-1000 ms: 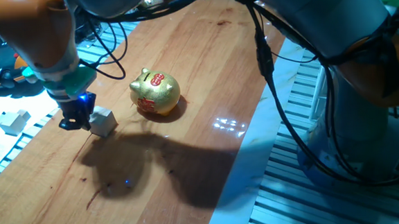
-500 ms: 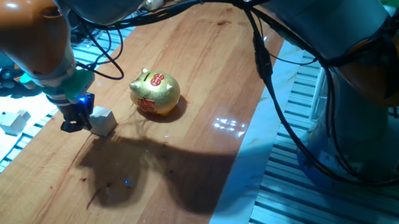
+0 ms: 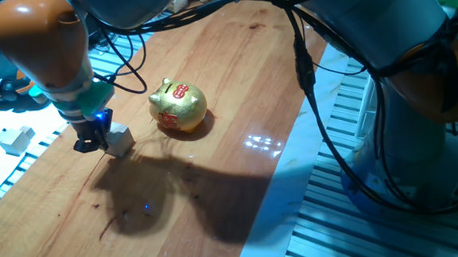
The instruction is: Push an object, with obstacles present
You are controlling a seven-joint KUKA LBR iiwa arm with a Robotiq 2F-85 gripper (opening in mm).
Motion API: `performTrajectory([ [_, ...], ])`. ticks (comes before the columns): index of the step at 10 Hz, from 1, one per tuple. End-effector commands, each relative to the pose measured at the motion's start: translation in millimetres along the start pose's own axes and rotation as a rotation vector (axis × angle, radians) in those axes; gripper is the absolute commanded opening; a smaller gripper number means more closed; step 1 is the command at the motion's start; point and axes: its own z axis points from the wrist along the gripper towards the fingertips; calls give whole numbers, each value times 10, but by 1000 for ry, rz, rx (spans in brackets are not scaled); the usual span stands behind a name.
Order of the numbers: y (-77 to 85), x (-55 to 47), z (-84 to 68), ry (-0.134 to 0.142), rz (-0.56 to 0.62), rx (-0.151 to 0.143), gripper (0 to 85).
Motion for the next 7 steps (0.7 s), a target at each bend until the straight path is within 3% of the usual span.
performTrajectory([
  [1, -3, 0, 2, -1, -2, 0, 0],
  [7, -35, -12, 27, -6, -7, 12, 0],
])
